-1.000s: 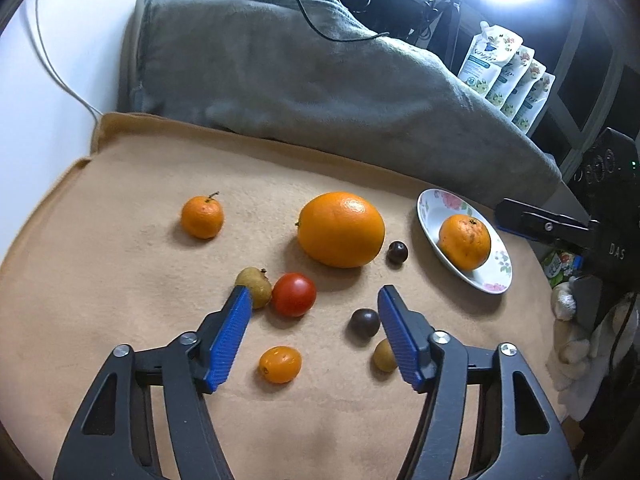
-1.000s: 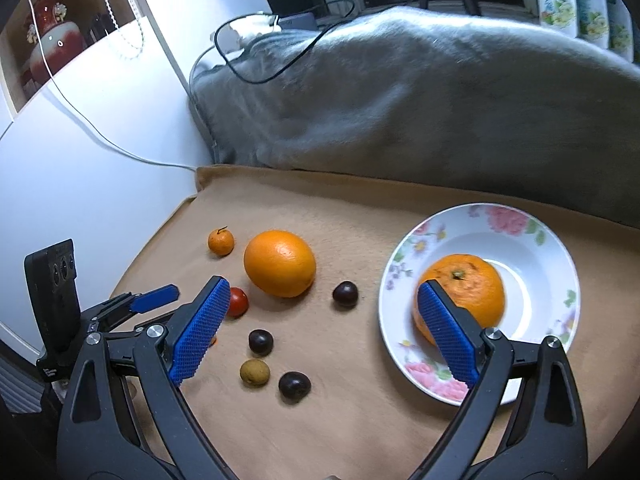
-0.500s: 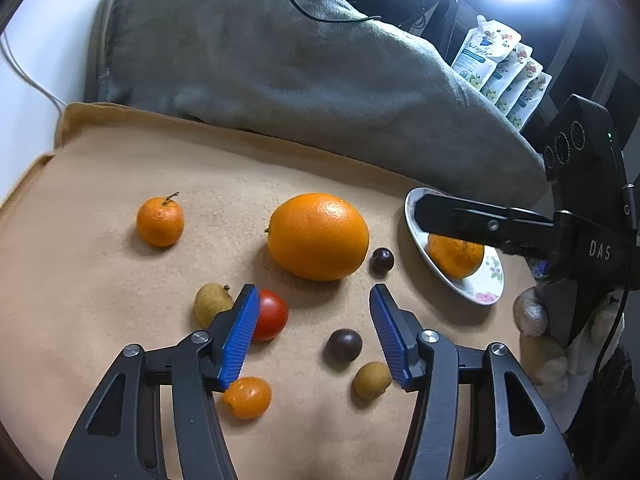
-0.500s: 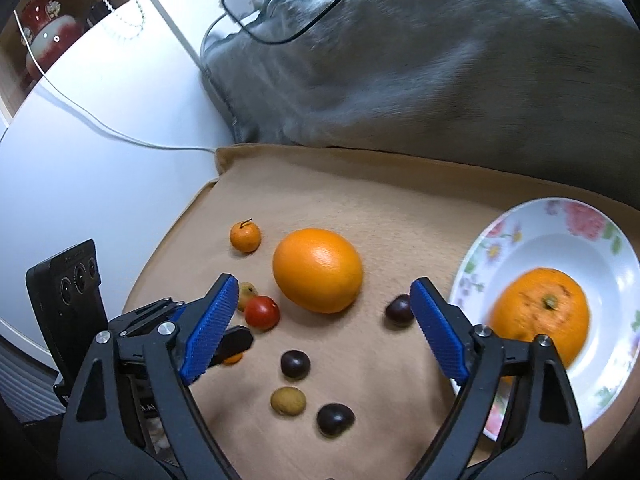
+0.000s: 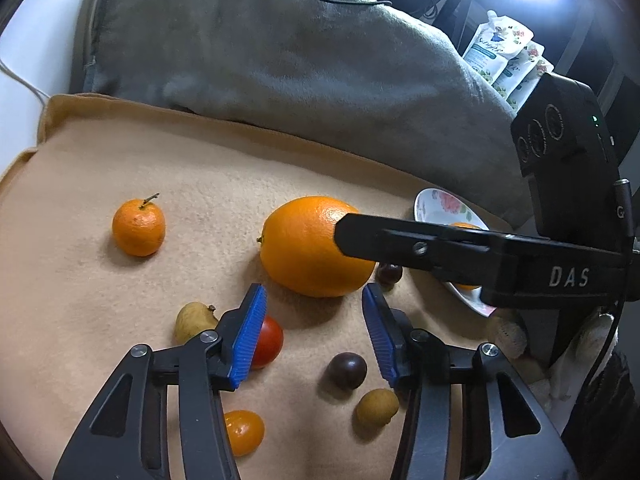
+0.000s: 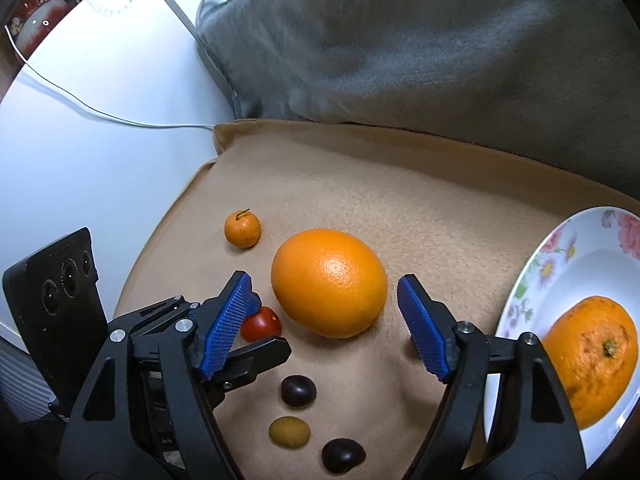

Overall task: Organize fruits
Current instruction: 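Close the right gripper on the second large orange and lift it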

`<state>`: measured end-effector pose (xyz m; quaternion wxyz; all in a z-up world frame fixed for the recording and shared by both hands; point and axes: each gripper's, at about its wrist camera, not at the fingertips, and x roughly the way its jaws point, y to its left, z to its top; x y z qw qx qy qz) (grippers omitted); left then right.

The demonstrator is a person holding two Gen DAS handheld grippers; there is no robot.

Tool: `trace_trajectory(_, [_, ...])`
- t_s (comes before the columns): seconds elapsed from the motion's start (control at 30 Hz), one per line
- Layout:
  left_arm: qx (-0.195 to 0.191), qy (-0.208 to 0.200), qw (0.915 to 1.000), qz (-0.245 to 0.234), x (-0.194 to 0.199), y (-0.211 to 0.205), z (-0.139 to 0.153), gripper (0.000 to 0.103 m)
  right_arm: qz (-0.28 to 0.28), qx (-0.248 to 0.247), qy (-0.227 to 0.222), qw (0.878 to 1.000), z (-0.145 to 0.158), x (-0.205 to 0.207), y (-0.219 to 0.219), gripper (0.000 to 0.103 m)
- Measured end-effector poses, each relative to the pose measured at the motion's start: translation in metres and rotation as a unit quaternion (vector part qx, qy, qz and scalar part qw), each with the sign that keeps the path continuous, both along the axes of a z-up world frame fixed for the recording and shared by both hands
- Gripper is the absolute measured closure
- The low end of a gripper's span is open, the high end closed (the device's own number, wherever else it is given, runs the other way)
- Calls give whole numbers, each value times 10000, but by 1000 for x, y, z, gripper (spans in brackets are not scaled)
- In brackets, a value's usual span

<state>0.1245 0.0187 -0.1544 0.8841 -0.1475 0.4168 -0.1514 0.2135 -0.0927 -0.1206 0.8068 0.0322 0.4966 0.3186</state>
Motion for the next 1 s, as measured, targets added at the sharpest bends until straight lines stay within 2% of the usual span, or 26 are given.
trace_trajectory(0.27, [24,36,10000,36,5,-1,-1,56,38,-24,73,10000,-6,5,6,30])
trace_trajectory(0.67, [-32,164,9999,12,12,-2,-7,58,29,-164,114,9998,-12,9,9,31])
trace_trajectory(1.0, [-42,186,9998,14,14,-4,-7,58,-28,-76,142,9999,-14,11,9,32])
